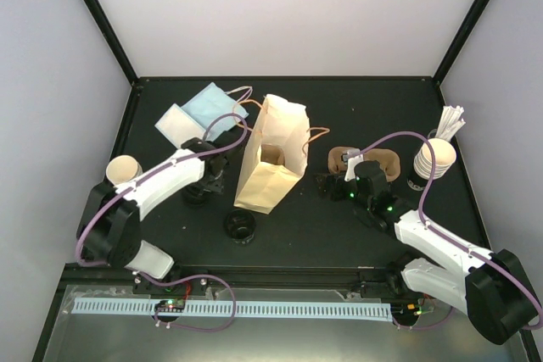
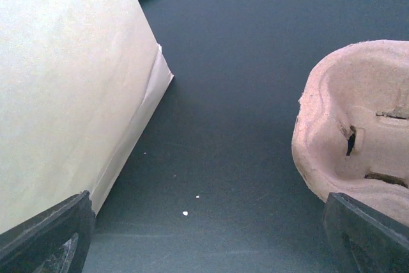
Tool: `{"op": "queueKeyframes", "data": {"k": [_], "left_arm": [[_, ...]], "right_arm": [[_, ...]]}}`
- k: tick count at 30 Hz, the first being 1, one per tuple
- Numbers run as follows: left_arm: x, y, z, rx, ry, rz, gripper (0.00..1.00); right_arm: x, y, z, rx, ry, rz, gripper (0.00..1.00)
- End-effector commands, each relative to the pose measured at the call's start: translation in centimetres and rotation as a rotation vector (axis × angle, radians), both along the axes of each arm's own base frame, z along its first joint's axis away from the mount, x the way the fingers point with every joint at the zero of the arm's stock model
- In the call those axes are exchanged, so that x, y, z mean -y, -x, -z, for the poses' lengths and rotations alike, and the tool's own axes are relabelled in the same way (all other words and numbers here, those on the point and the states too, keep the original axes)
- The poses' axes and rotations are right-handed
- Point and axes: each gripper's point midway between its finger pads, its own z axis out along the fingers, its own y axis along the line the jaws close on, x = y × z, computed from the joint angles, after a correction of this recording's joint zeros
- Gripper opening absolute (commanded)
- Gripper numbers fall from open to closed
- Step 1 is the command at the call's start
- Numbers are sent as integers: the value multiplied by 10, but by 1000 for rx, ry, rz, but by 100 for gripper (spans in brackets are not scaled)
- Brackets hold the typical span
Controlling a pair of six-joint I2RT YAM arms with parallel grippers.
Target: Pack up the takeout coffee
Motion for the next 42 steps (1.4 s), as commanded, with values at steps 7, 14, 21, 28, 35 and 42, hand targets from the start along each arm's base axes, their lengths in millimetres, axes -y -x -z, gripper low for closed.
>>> {"op": "queueKeyframes", "data": {"k": [7,14,21,28,35,42], "left_arm": [[0,-7,-47,125,203,-16,74],[0,-7,-58,159,313,-25,74],[-1,-2,-55,154,428,-36,74],[0,3,-57,154,522,-29,74],[4,7,-61,159,603,-22,74],[8,8,-60,160,642,-23,74]], "right_arm": [[-5,-5,-12,34,-18,-11,100],[-5,-5,-11,30,-18,-15,100],[-14,1,-17,49,-56,-73,100],[-32,12,-39,74,-118,-178,100],[-45,13,-70,62,-159,-219,100],[-31,-3,-82,27,-140,-85,93]]}}
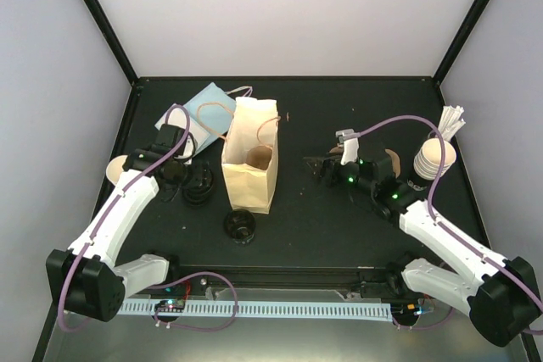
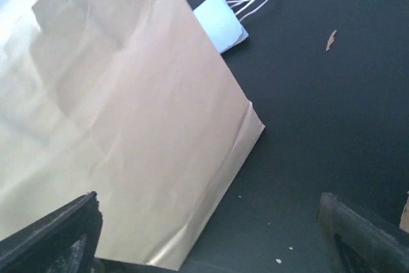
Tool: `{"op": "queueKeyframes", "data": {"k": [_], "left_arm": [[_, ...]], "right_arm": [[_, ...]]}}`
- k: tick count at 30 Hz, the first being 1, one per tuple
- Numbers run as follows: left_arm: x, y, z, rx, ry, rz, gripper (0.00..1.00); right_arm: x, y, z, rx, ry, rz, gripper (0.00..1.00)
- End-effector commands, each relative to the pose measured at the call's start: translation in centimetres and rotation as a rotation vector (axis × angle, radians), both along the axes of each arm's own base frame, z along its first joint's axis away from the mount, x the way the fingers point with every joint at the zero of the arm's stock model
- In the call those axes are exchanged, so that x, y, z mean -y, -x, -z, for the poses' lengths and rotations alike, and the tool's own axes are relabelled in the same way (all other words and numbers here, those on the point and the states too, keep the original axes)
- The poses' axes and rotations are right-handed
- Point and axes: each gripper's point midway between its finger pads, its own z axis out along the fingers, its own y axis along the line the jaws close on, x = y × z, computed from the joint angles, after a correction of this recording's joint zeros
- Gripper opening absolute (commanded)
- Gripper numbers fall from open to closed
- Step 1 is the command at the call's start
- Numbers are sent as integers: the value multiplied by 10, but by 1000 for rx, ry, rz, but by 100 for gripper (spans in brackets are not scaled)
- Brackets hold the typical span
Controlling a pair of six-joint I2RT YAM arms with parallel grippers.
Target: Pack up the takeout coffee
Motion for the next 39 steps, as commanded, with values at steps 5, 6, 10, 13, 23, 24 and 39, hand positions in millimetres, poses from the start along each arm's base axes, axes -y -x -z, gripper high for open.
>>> {"op": "queueKeyframes", "data": {"k": [5,6,10,13,23,24,39], "left_arm": [[8,-5,-6,38,66,18,74],[8,-5,-4,35,72,20,74],[10,-7,-1,29,81,20,74],[9,-8,-1,29,77,19,74],[6,-9,4,25,66,12,74],[7,-8,4,24,67,13,74],[-4,-12,9,12,39,-22,73]], "right_arm": [[-17,18,-24,16,2,-156,89],[-19,20,-27,48,21,-169,89],[-31,37,-31,165,104,-214,89],[-48,49,-18,207,156,-267,89],[-92,59,19,300,275,-326,89],[-93,58,22,302,274,-326,89],[-118,49,48,294,260,-359,87]]}}
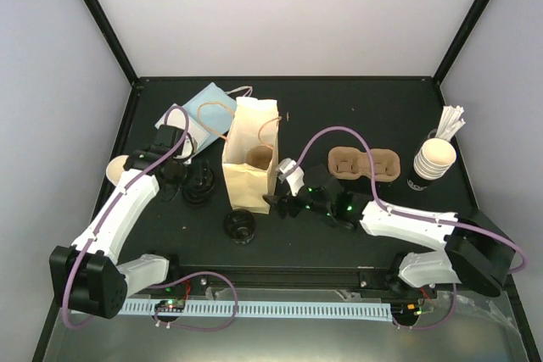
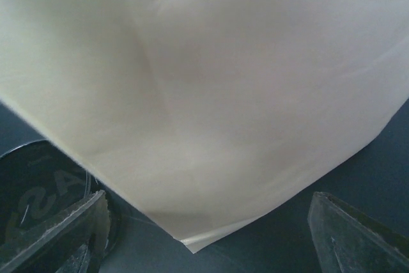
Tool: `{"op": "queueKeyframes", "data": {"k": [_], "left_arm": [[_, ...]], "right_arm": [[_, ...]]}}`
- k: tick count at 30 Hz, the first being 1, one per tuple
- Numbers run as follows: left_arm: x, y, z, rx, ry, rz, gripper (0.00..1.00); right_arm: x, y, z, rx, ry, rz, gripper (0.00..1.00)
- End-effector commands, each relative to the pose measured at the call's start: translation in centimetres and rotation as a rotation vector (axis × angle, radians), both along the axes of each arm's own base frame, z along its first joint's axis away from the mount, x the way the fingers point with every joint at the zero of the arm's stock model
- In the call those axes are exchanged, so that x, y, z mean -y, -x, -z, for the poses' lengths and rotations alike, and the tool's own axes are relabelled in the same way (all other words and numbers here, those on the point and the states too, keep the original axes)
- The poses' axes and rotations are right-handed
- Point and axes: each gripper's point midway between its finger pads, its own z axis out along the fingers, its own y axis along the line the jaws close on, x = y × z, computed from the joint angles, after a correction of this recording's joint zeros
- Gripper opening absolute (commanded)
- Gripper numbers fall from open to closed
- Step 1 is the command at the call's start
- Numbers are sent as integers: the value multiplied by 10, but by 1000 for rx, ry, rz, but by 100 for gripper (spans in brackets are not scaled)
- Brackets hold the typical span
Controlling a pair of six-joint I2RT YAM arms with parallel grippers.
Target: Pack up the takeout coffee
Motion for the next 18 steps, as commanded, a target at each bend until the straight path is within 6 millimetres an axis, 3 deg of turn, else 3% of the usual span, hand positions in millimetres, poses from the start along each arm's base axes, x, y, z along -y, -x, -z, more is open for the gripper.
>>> {"op": "queueKeyframes", "data": {"k": [1,13,18], "left_arm": [[-7,-6,0,14,-16,-18,73],[-12,-8,2,12,-18,-30,73],[-12,-9,3,14,-17,-31,73]], "right_arm": [[-12,-7,1,14,-38,9,87],[3,-63,15,-21,-33,226,87],[6,-106,14,-46,-20,316,87]]}}
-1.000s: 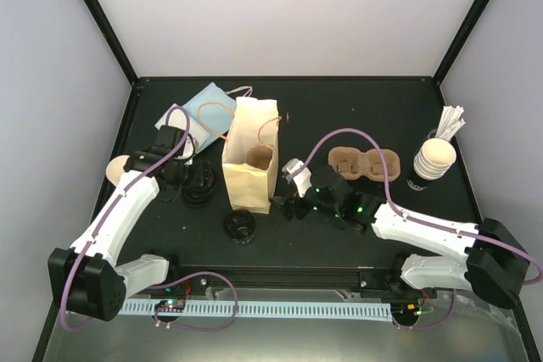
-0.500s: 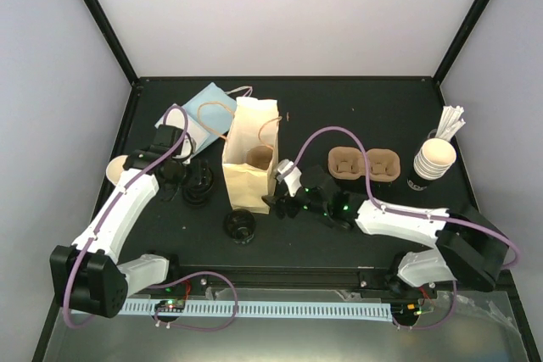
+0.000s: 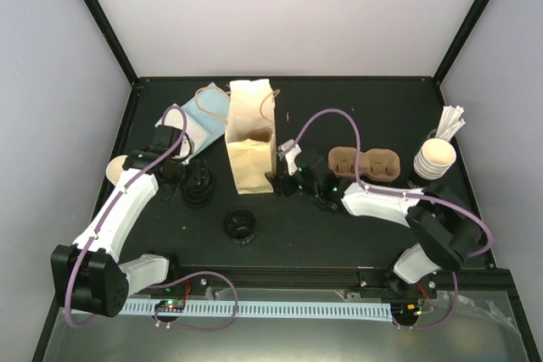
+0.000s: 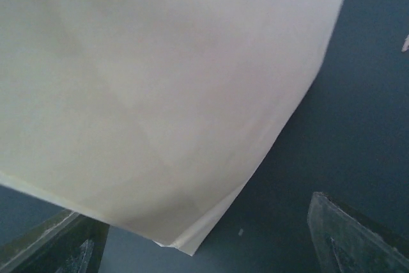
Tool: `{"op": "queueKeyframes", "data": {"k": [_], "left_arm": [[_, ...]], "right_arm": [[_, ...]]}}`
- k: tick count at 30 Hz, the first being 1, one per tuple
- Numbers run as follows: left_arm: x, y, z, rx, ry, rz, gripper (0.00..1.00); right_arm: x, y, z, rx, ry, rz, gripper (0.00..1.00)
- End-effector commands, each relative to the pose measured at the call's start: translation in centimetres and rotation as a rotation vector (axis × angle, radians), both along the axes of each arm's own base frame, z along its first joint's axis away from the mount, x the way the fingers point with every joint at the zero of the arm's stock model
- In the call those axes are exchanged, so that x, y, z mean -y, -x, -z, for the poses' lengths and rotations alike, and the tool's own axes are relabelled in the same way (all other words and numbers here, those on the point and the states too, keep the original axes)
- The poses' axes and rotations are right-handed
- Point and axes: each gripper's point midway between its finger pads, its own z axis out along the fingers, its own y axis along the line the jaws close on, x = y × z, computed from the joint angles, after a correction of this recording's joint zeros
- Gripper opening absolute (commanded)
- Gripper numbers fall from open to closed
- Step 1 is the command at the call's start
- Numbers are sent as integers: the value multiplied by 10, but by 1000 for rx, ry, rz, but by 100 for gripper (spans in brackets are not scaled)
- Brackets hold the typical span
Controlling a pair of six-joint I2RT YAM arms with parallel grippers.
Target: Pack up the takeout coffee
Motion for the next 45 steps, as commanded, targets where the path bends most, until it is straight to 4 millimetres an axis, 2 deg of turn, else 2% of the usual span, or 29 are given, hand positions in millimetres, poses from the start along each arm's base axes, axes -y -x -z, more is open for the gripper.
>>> {"op": "queueKeyframes", "data": {"k": [1,3,5,12,15,18,23,30,37,45], "left_arm": [[-3,-8,-2,25,-9,1,73],[-5,-7,-1,24,-14,-1,73],[-5,-7,0,22,-17,-2,73],[-7,-5,0,20,-17,-11,73],[-5,-5,0,14,-7,-10,73],[-2,-4,1,8,10,0,72],[12,-3,2,-6,80,43,70],[15,-4,1,2,101,41,70],[33,-5,-8,20,194,94,70],[36,-6,-2,1,207,101,69]], "right_arm": [[5,-51,-18,7,-40,137,87],[10,-66,-12,-43,-34,186,87],[10,-68,-13,-60,-29,179,86],[-4,-10,-31,-46,-137,-23,87],[-23,19,-37,-26,-145,-126,87],[-43,34,-41,-40,-170,-233,87],[-74,36,-42,-97,-185,-347,85],[-103,40,-35,-221,-226,-428,81],[-117,46,-31,-327,-299,-459,78],[-125,44,-19,-414,-359,-421,73]]}}
